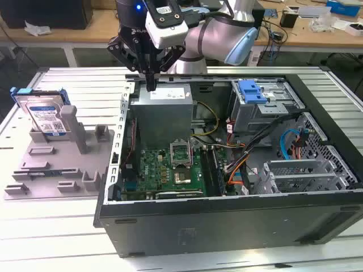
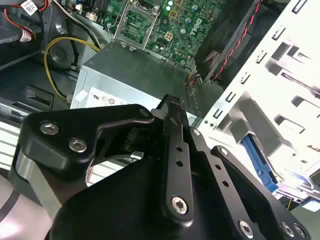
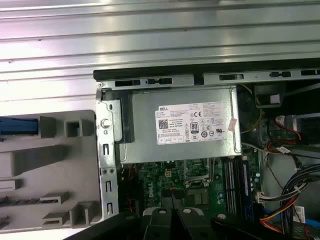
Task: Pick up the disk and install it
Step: 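Reach for the disk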
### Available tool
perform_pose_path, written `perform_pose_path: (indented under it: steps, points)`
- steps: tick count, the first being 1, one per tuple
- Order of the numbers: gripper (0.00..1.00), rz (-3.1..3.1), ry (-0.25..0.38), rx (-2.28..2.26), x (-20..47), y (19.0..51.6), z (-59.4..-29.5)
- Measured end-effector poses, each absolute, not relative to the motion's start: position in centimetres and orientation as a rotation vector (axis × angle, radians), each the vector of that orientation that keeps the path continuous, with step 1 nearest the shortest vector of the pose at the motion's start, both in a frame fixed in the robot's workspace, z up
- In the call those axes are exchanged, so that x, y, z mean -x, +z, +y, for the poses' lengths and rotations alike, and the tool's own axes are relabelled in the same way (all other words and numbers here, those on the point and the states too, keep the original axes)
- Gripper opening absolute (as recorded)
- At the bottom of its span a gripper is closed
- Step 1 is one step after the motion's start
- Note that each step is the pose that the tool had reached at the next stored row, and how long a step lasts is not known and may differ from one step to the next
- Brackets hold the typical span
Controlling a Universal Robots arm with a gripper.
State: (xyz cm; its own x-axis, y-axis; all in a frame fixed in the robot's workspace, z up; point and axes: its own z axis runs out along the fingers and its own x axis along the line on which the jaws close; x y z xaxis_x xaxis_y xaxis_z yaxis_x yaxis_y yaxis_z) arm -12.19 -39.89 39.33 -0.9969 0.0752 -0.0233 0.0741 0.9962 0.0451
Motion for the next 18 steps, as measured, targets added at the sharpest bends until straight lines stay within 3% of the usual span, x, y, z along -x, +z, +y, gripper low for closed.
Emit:
perform_pose_path:
  steps: [18]
  points:
    - [0.11, 3.114, 0.069, -0.117, 14.3, 39.3, -39.7]
